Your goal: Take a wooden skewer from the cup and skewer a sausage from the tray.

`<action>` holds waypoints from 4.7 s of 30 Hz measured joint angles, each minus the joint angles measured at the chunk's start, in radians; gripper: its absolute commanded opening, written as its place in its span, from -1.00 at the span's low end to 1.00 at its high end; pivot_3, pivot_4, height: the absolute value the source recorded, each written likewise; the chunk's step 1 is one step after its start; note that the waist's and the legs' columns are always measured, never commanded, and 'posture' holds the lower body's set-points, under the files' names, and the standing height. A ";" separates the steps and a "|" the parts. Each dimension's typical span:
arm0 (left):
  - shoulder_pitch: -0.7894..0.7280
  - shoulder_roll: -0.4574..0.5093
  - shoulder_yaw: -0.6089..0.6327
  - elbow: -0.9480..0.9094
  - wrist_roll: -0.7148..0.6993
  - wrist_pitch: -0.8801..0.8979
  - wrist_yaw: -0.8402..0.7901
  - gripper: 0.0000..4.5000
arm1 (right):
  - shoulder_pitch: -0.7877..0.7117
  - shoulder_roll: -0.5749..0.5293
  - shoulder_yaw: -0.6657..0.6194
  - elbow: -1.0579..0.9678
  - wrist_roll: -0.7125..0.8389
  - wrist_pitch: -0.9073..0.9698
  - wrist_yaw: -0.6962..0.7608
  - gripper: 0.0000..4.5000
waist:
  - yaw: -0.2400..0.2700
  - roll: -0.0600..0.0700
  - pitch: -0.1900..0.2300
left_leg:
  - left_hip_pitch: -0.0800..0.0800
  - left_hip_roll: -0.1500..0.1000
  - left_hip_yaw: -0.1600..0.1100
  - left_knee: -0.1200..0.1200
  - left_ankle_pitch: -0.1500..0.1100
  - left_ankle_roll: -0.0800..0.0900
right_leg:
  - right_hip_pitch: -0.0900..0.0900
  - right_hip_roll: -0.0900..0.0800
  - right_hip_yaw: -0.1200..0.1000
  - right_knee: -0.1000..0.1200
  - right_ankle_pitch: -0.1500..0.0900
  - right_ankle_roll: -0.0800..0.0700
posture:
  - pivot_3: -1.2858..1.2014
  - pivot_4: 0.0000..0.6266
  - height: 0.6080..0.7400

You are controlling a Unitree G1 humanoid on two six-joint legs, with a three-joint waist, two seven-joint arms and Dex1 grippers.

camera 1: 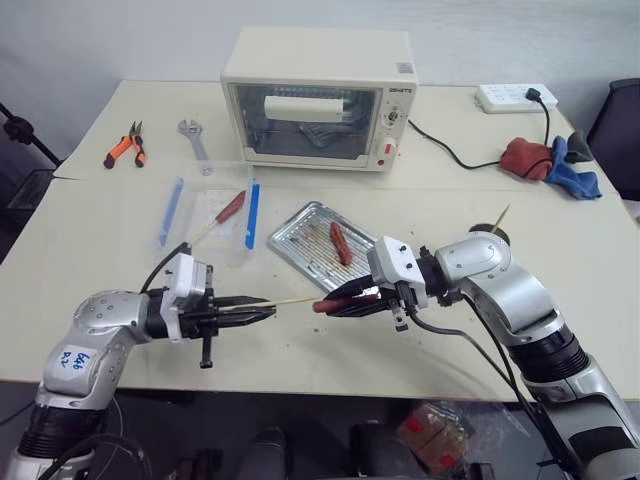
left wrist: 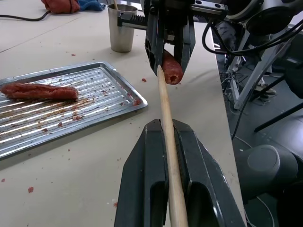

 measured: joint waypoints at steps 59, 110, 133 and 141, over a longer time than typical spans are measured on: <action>-0.003 0.019 -0.020 -0.002 0.011 0.036 0.009 -1.00 | -0.012 -0.006 -0.009 0.115 -0.029 -0.051 0.039 -0.63 | 0.001 0.000 0.000 | 0.000 0.000 0.000 0.002 0.000 0.000 | 0.000 0.000 0.000 0.001 0.000 0.000 | 0.03 -0.52 1.00; -0.024 -0.014 -0.042 0.037 0.049 0.020 -0.031 -1.00 | -0.003 -0.006 -0.009 0.087 -0.030 -0.043 0.048 -0.63 | 0.001 0.000 0.000 | 0.000 0.000 0.000 0.003 0.000 0.000 | 0.000 0.000 0.000 0.002 0.000 0.000 | 0.03 -0.52 1.00; -0.112 -0.117 -0.141 0.072 0.115 0.017 0.038 -1.00 | -0.043 0.030 0.021 0.075 -0.059 0.004 0.022 -0.63 | 0.001 0.000 0.000 | -0.001 0.000 0.000 0.007 0.000 0.000 | 0.000 0.000 0.000 0.003 0.000 0.000 | 0.03 -0.52 1.00; -0.128 -0.175 -0.186 0.076 0.138 0.023 0.065 -1.00 | -0.044 0.063 0.040 0.063 -0.072 0.023 0.013 -0.63 | 0.001 0.000 0.000 | -0.001 0.000 0.000 0.008 0.000 0.000 | 0.000 0.000 0.000 0.004 0.000 0.000 | 0.03 -0.52 1.00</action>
